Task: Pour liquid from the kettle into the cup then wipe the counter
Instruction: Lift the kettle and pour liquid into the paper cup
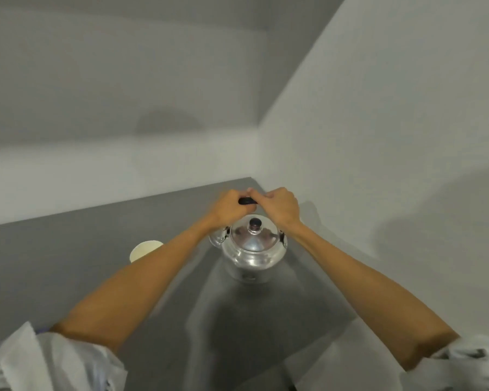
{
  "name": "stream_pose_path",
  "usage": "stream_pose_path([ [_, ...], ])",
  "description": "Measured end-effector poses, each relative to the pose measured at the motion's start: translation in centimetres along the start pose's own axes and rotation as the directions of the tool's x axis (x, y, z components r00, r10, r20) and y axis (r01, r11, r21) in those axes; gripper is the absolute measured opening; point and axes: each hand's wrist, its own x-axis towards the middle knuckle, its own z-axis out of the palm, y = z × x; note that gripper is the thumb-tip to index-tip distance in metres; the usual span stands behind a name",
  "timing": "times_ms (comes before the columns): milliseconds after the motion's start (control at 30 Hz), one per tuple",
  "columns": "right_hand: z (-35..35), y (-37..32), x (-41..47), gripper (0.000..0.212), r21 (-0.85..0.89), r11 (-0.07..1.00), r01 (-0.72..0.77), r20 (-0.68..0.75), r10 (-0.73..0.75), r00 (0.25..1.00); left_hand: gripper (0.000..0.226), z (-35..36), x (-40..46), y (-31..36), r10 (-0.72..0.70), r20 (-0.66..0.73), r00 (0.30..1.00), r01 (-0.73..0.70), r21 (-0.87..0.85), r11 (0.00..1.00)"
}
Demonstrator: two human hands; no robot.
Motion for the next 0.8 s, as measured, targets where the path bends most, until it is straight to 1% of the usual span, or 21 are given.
stream_pose_path([
  [67,-0.6,-2.0,0.8,0.065,-0.008,0.999,0.043,0.004,-0.043,0.999,0.009,-1.8,0.1,0.9,0.0,-0.054,0.999,0.001,0.021,1.0],
  [100,-0.8,-3.1,1.2,0.064,-0.016,0.998,0.066,0.003,-0.066,0.998,0.012,-2.7,0.1,1.3,-0.008,-0.082,0.997,0.011,0.036,0.999],
  [167,-1.2,-5.5,1.9,0.06,-0.026,0.994,0.11,-0.005,-0.11,0.994,0.019,-4.7,0.1,2.1,-0.026,-0.112,0.993,0.03,0.04,0.999],
  [300,-1.5,-9.9,3.0,0.052,-0.034,0.985,0.167,-0.022,-0.168,0.986,0.022,-8.8,-0.5,3.4,-0.027,-0.181,0.983,0.034,0.033,0.999],
  [400,-1.0,-12.4,3.4,0.048,-0.062,0.976,0.209,-0.016,-0.211,0.977,0.023,-11.2,-1.5,3.4,-0.012,-0.197,0.98,0.022,0.046,0.999],
  [467,-0.4,-13.4,3.5,0.043,-0.079,0.969,0.234,-0.002,-0.235,0.972,0.027,-12.3,-2.4,2.7,-0.011,-0.198,0.98,0.023,0.058,0.998],
  [533,0.6,-13.9,3.3,0.039,-0.083,0.964,0.254,0.02,-0.253,0.967,0.036,-13.1,-3.5,1.3,-0.02,-0.198,0.98,0.031,0.053,0.998],
  [600,1.8,-14.0,3.0,0.042,-0.088,0.956,0.281,0.055,-0.277,0.959,0.049,-13.5,-4.8,-0.8,-0.052,-0.193,0.98,0.06,0.038,0.997],
  [700,3.7,-13.6,2.4,0.05,-0.121,0.939,0.322,0.123,-0.307,0.944,0.077,-13.3,-7.2,-5.1,-0.166,-0.17,0.971,0.168,-0.003,0.986],
  [800,5.3,-12.9,1.8,0.051,-0.149,0.928,0.341,0.183,-0.313,0.932,0.102,-12.0,-10.0,-9.3,-0.285,-0.149,0.947,0.28,-0.054,0.959],
])
